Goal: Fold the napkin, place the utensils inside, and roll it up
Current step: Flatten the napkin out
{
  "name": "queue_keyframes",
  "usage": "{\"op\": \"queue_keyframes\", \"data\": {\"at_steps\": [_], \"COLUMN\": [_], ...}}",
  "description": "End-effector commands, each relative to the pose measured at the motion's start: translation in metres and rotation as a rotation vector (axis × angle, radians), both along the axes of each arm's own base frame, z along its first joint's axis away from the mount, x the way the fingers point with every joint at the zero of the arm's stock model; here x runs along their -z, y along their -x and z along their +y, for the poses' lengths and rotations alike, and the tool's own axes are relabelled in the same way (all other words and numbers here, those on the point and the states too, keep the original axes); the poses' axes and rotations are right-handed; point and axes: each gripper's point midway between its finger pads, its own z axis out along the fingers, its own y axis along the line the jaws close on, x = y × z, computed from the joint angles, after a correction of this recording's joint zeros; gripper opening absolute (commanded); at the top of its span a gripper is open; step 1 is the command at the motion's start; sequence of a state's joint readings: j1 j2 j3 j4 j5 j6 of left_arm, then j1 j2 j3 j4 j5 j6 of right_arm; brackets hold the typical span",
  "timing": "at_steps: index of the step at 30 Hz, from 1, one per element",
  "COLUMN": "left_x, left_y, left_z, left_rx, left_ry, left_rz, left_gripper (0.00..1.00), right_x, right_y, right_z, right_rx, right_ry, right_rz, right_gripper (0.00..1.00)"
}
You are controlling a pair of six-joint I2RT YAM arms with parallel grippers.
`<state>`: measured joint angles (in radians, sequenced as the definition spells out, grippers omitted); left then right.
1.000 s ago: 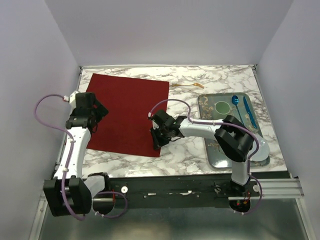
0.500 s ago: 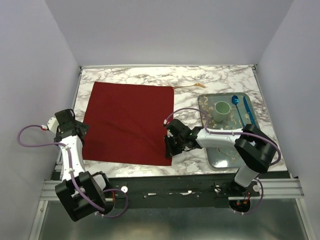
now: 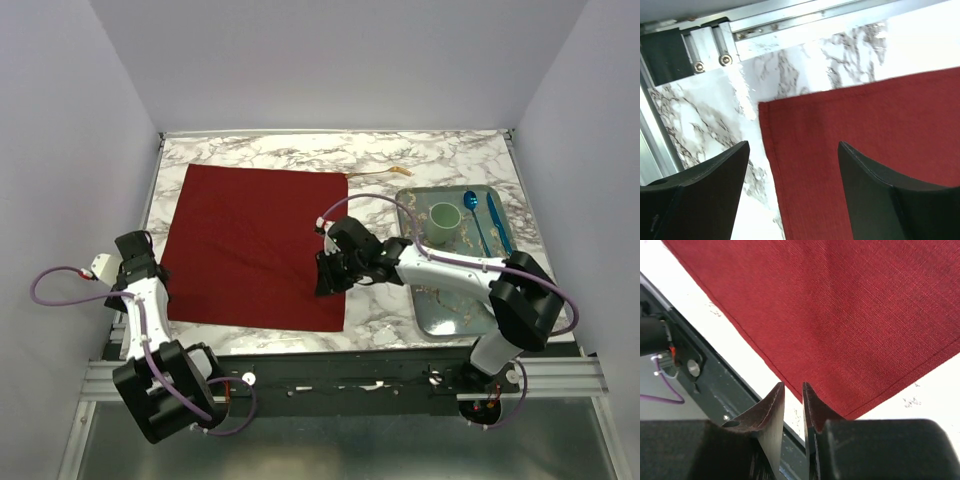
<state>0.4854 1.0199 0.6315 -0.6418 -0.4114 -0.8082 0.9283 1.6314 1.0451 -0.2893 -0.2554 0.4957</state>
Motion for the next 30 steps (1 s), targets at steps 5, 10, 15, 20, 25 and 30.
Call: {"op": "queue_keyframes", "data": {"at_steps": [5, 10, 15, 20, 25, 30], "left_x": [0.016, 0.027, 0.035, 0.048, 0.056, 0.065], "left_y": [0.003, 0.011, 0.018, 0.023, 0.016, 0.018], "left_z": [0.024, 0.022, 0.023, 0.024, 0.022, 0.021], "left_rx": [-0.039, -0.058, -0.125, -0.151, -0.145, -0.153], "left_ry": [-0.074, -0.042, 0.012, 0.073, 0.103, 0.115], "left_rz": [0.082, 0.133, 0.122, 0.144, 0.130, 0.144], "left_gripper": [0.61, 0.61, 0.61, 0.58, 0.60, 0.61], "right_x": [-0.026, -0.033, -0.039, -0.044, -0.045, -0.045], "right_y": [-0.007, -0.010, -0.013, -0.016, -0.015, -0.016], "right_z": [-0.015, -0.021, -0.022, -0.025, -0.024, -0.023], "right_rx": [0.019, 0.036, 0.045, 0.059, 0.054, 0.057], "right_ry": [-0.037, -0.048, -0.062, -0.070, -0.076, -0.075], "right_rz": [-0.033, -0.054, -0.065, -0.076, -0.073, -0.071], "right_gripper": [0.26, 0.25, 0.25, 0.25, 0.24, 0.24]}}
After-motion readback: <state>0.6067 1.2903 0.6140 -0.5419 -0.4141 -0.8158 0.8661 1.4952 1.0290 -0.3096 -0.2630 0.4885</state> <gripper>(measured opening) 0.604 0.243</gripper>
